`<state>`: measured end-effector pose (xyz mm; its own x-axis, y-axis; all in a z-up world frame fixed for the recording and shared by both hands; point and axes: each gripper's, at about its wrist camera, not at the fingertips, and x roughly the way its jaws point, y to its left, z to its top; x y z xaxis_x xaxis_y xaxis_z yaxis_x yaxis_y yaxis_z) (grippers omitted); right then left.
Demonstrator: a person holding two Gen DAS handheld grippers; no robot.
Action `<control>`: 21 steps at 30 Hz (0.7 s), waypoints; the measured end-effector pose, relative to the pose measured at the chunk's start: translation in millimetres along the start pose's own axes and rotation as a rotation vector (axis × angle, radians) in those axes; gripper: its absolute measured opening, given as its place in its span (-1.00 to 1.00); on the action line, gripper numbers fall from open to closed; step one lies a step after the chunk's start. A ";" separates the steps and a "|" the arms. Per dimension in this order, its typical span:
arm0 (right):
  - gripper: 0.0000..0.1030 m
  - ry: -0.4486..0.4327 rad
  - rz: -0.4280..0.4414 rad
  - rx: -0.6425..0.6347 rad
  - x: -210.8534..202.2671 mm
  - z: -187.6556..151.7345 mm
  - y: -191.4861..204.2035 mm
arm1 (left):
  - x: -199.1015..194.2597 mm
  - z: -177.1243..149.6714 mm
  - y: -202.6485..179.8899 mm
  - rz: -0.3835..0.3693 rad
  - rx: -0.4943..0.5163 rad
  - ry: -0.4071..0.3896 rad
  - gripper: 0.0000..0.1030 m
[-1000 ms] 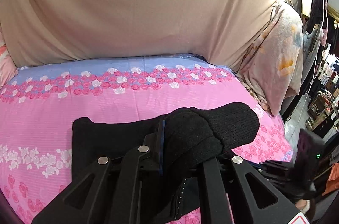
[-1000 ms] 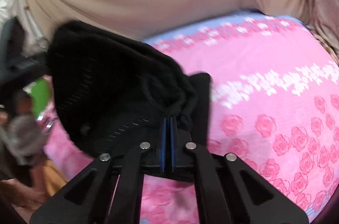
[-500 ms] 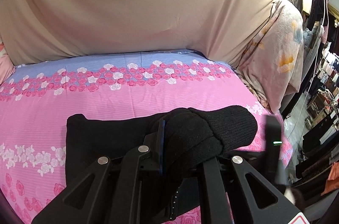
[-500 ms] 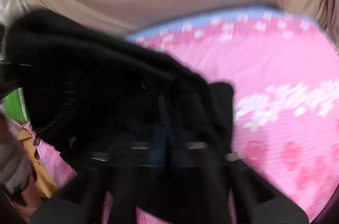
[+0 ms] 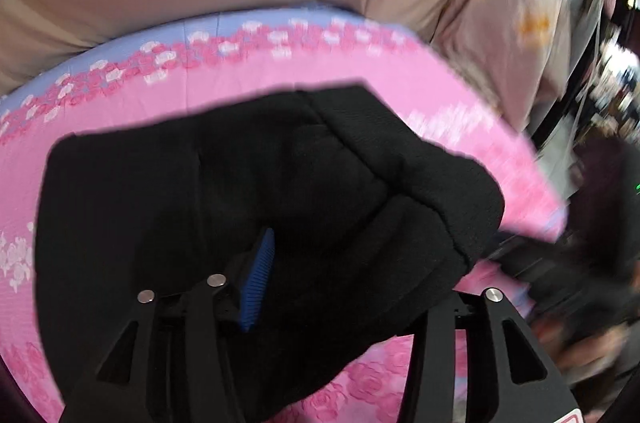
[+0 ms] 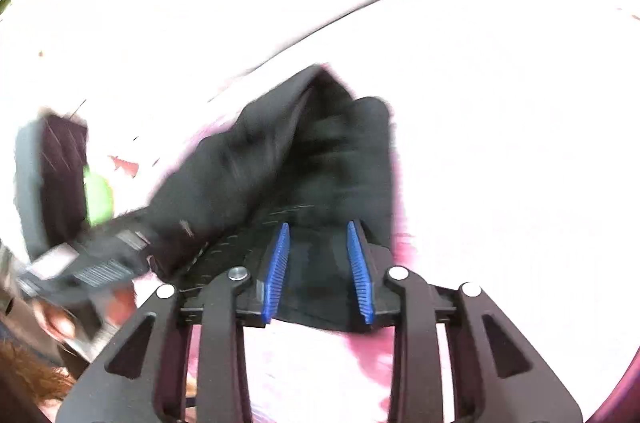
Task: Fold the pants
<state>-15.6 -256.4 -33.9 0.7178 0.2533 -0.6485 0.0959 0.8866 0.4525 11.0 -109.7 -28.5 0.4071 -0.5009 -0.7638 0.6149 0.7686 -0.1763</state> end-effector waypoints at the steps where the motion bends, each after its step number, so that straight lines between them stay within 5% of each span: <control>1: -0.12 -0.025 -0.042 0.002 -8.6 0.8 -4.2 | 1.1 -4.8 -8.5 0.047 0.039 -0.033 -0.01; 2: 0.03 -0.044 -0.059 0.002 -14.9 3.0 -6.7 | 0.6 -8.7 -16.6 0.077 0.070 -0.054 0.05; 5: 0.06 -0.058 0.006 0.009 -15.5 10.5 -2.5 | -3.3 -14.1 -28.9 0.134 0.111 -0.060 0.07; 7: 0.09 -0.057 0.062 0.001 -5.2 22.0 3.6 | -18.2 -20.0 -26.3 0.064 0.098 -0.063 0.29; 9: 0.21 -0.051 0.096 -0.010 11.0 32.8 10.6 | -38.2 -25.4 -15.6 -0.034 0.044 -0.074 0.33; 11: 0.30 -0.035 0.107 -0.014 28.9 41.1 15.1 | -52.8 -31.4 -1.8 -0.045 0.004 -0.084 0.33; 14: 0.59 0.007 0.149 0.007 55.6 42.5 15.5 | -73.6 -38.1 28.6 0.018 -0.056 -0.111 0.33; 16: 0.61 0.061 0.125 0.026 74.7 40.2 20.5 | -82.8 -40.5 52.8 0.054 -0.109 -0.118 0.33; 21: 0.62 -0.045 0.182 0.036 32.5 50.7 27.7 | -95.7 -43.7 91.7 0.107 -0.188 -0.142 0.33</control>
<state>45.3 -243.2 -11.4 0.7553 0.3900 -0.5267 -0.0143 0.8133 0.5817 -1.0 26.1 1.3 0.5622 -0.4535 -0.6916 0.4326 0.8739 -0.2215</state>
